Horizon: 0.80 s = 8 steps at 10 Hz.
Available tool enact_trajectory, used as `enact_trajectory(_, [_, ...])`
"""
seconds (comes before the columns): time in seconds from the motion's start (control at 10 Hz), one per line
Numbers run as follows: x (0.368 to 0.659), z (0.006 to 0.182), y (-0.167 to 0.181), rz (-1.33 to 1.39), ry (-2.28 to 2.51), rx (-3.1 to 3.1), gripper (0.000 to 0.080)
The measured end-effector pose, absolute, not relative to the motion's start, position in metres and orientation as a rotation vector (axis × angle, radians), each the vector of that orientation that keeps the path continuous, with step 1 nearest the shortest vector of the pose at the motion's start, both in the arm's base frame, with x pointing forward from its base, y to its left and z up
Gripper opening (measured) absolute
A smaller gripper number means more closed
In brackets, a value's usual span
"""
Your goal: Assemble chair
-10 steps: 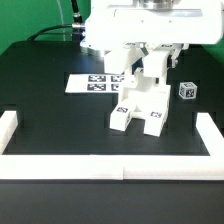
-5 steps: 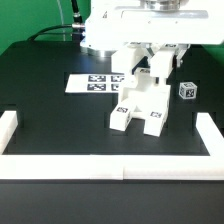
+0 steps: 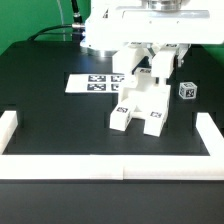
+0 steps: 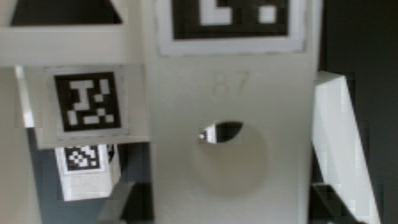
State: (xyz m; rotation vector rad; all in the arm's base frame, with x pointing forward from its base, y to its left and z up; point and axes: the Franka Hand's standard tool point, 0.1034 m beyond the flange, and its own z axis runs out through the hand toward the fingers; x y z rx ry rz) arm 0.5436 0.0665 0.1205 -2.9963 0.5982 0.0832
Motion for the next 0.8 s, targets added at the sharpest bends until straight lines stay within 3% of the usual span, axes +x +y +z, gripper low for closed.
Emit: enact_trajectory(0.8, [0.5434,0.1209,0.0584,0.079,0.595,-2.998,0.0289])
